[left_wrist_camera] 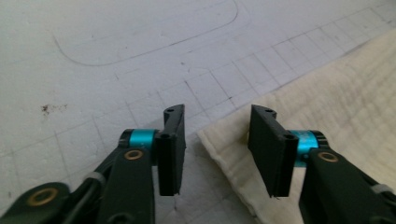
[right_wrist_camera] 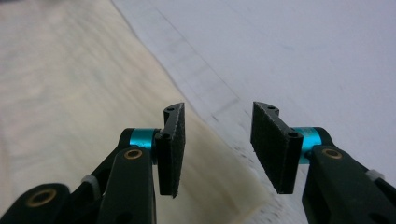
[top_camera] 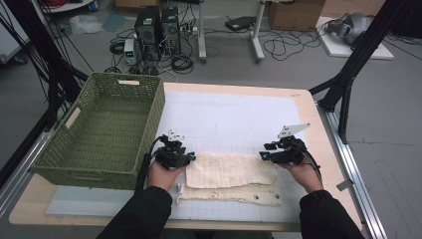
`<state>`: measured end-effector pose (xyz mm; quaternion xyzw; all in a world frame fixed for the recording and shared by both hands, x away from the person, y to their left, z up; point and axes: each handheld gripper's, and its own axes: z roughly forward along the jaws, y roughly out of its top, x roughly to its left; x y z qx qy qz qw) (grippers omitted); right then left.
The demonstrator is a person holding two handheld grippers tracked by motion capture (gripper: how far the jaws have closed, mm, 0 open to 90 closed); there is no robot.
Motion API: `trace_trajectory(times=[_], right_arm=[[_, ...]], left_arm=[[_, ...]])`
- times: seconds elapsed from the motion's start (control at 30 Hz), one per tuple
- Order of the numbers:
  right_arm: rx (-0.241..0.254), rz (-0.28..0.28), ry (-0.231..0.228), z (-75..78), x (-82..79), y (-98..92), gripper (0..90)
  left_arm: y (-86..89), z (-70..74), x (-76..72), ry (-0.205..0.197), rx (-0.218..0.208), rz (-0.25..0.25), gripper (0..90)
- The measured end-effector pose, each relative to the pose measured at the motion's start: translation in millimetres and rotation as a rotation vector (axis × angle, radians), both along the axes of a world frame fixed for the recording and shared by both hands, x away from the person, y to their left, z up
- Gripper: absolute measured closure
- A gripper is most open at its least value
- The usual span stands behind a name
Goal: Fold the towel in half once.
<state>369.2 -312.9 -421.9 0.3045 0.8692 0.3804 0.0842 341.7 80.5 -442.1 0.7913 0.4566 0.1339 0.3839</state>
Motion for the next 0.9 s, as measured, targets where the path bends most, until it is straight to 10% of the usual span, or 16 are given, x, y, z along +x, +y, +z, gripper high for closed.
trace_trajectory(times=[0.33,0.6,0.67,0.9], right_arm=[[0.035,0.052,0.097,-16.6,8.8,-13.5,86.3],[0.016,-0.053,-0.001,15.2,39.2,-18.9,86.1],[0.039,-0.100,-0.034,16.2,47.0,-20.5,72.4],[0.061,-0.119,-0.015,10.8,38.7,-24.7,58.8]], left_arm=[[-8.4,3.4,2.6,-0.050,-0.029,0.024,85.8],[-9.0,26.9,41.8,-0.136,-0.105,0.161,84.7],[-6.0,25.2,48.2,-0.134,-0.122,0.197,73.8],[3.2,23.7,38.5,-0.115,-0.088,0.160,61.7]])
